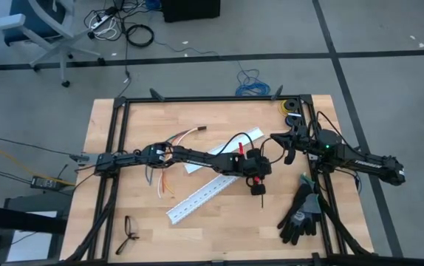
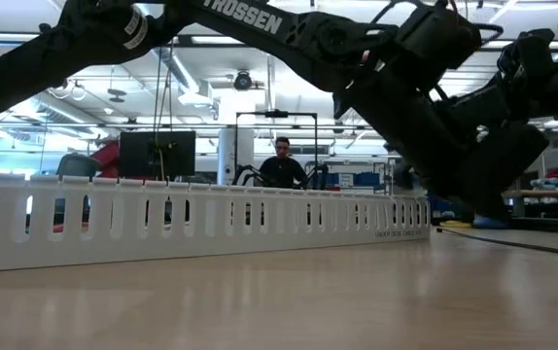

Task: Ziptie cables
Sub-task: Wrap the cable wires with the black zip tie

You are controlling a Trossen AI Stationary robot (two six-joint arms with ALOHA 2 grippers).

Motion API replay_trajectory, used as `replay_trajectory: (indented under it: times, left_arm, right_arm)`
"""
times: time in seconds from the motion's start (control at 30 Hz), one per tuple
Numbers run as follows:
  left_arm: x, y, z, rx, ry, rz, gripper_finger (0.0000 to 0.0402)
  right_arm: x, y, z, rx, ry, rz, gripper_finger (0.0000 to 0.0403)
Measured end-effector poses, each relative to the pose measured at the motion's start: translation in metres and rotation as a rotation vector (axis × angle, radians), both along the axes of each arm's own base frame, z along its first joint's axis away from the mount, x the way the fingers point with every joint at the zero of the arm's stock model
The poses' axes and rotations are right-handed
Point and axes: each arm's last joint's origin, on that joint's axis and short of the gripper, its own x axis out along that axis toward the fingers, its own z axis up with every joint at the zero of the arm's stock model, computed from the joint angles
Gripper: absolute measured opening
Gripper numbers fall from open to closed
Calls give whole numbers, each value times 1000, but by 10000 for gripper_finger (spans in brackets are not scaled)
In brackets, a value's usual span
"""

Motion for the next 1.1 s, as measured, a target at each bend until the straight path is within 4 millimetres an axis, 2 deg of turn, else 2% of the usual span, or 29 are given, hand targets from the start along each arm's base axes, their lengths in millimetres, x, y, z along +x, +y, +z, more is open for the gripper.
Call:
replay_trajectory:
  times: [0.1, 0.37, 0.67, 1.1]
  left_arm:
    - [-3, -4, -14, -33, 63, -20, 3]
    - [-15, -25, -25, -39, 206, 3, 1]
    - [-37, -44, -11, -6, 378, 6, 1]
    - [-56, -55, -14, 46, 537, 78, 0]
  right_arm:
    - [0, 0, 0, 0, -1, 0, 4]
    - [0, 0, 0, 0, 0, 0, 4]
    - [0, 0, 0, 0, 0, 0, 4]
    - [0, 0, 0, 0, 0, 0, 4]
